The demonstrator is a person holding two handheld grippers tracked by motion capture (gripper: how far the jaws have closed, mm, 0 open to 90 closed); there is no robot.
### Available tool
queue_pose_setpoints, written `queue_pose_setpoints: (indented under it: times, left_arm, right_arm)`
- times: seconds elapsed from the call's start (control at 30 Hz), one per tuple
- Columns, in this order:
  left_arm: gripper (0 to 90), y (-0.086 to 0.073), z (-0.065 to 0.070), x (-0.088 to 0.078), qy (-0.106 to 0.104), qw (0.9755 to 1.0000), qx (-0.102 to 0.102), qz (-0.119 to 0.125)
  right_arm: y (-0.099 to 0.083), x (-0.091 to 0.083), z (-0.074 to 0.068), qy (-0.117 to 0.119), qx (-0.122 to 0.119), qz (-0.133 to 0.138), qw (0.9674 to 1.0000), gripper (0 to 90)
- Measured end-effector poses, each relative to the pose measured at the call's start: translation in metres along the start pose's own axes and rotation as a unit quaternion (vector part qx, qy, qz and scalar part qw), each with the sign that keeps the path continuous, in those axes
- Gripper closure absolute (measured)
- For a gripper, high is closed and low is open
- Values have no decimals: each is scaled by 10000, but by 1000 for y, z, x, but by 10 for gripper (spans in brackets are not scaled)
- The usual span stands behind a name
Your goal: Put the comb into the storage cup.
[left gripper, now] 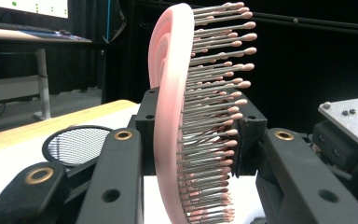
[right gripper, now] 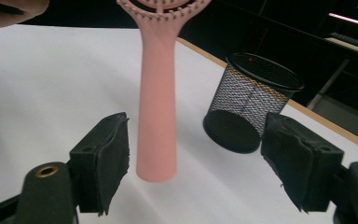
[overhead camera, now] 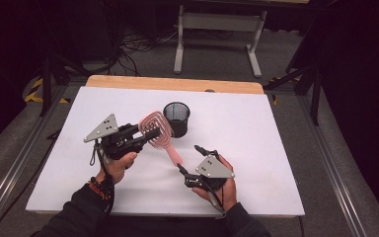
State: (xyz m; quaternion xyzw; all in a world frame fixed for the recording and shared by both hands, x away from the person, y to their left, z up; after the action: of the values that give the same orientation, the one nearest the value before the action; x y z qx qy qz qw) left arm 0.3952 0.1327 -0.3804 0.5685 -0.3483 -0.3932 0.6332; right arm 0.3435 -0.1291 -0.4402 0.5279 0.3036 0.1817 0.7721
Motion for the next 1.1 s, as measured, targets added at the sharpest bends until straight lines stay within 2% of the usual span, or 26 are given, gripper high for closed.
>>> queue_pose_setpoints:
  times: [0.17,0.27,0.4,0.67,0.9,1.0,1.1]
  left_arm:
    - [635,1,-3,-4,63,10000,-3,31]
    - [635,2,-4,-6,97,9999,14,33]
    - [635,3,-6,-7,114,9999,23,37]
    - [635,4,-8,-12,184,9998,78,45]
    - [635,6,-10,-15,241,9997,94,55]
    - [635,7,-11,-17,271,9995,131,65]
    - [635,7,-12,-18,303,9994,163,39]
  right_arm:
    - [-1,-10,9,-148,62,151,9998,203]
    - [-2,-16,14,-301,-21,140,9994,200]
    - [-4,-27,24,-402,9,213,9990,197]
    - [-9,-42,36,-532,13,230,9983,184]
    - [-19,-59,46,-734,40,192,9971,164]
    - [-24,-68,49,-871,-40,237,9959,165]
    - [-28,-71,51,-897,-18,212,9957,163]
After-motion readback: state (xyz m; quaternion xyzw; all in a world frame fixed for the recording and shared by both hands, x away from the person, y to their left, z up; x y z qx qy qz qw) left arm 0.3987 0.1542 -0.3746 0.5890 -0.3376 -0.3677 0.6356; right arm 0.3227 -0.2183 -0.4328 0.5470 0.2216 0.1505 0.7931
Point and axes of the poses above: each handheld gripper's, and its own axes: x roughly forward along the jaws, y roughly out of its top, z roughly to its right, the point moved 2 cm from there along x, roughly forward along the jaws, and after that the axes turned 2 degrees about x, right-handed, at the moved point
